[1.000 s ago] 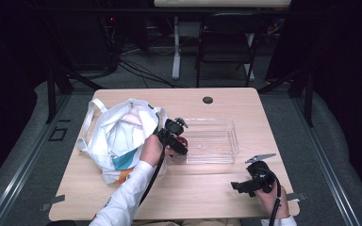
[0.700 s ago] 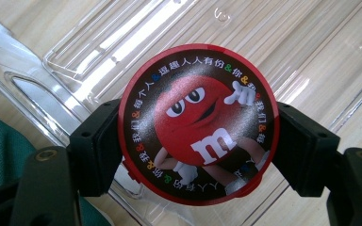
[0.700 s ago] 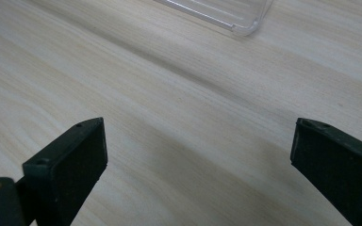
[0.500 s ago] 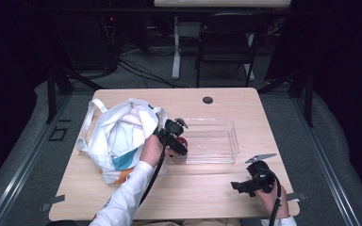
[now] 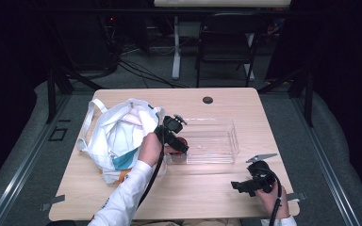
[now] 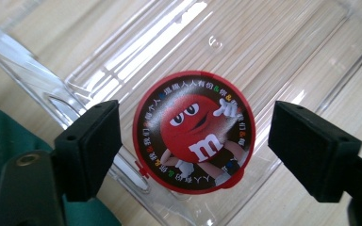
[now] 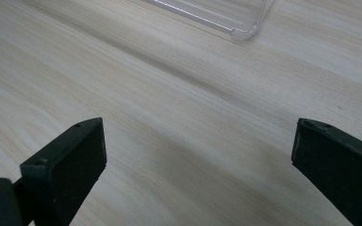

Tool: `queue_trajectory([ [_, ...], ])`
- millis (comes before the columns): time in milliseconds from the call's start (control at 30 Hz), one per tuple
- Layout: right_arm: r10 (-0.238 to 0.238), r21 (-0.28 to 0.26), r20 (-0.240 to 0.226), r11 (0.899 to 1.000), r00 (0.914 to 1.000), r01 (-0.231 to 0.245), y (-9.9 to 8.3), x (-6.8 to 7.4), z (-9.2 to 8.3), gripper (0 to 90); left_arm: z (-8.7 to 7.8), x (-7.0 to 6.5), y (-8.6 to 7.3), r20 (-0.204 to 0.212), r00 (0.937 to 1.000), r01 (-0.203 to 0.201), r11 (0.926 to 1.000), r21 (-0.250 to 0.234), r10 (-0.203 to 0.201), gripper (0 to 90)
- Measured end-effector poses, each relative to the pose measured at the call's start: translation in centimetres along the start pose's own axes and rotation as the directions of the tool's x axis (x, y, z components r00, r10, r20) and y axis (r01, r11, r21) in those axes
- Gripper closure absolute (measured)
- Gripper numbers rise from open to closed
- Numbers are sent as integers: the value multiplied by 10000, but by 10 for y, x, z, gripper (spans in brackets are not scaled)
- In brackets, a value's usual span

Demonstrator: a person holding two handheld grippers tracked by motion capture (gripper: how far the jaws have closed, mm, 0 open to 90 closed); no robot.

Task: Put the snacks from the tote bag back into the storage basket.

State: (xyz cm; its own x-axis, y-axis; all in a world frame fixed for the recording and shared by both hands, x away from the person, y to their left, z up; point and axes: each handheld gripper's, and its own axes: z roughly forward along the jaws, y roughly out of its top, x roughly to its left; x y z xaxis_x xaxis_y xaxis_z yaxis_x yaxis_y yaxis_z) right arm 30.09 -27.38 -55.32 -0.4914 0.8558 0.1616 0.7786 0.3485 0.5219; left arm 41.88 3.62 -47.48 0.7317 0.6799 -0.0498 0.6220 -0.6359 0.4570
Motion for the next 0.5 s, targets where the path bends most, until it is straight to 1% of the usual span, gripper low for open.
queue_trajectory([
  [33,3,5,-3,10000,10000,-3,0,0,0,33,-4,0,0,-21,10000,-60,10000,-4,60,161],
  [133,-37,35,-46,10000,10000,37,0,0,0,33,-13,1,0,-69,10000,-36,9997,-248,35,145],
  [167,22,-42,-89,10000,10000,-22,0,0,0,33,-16,2,-1,-130,9999,-30,9995,-304,26,135],
  [233,-29,30,-51,10000,10000,30,0,0,0,34,-23,4,-2,-194,9998,-41,9991,-422,33,107],
  [300,-36,39,-49,10000,10000,36,0,0,0,34,-30,7,-4,-229,9997,-20,9985,-553,7,90],
  [333,-37,29,-52,10000,10000,38,0,0,0,34,-34,9,-5,-288,9996,-16,9983,-579,0,88],
  [367,-41,33,-50,10000,10000,41,0,0,0,34,-37,10,-7,-280,9996,43,9974,-713,-63,89],
  [433,-44,30,-53,10000,10000,45,0,0,0,34,-46,15,-9,-289,9996,49,9968,-796,-72,87],
  [500,-41,28,-43,10000,10000,41,0,0,0,34,-53,18,-12,-385,9992,95,9960,-887,-130,83],
])
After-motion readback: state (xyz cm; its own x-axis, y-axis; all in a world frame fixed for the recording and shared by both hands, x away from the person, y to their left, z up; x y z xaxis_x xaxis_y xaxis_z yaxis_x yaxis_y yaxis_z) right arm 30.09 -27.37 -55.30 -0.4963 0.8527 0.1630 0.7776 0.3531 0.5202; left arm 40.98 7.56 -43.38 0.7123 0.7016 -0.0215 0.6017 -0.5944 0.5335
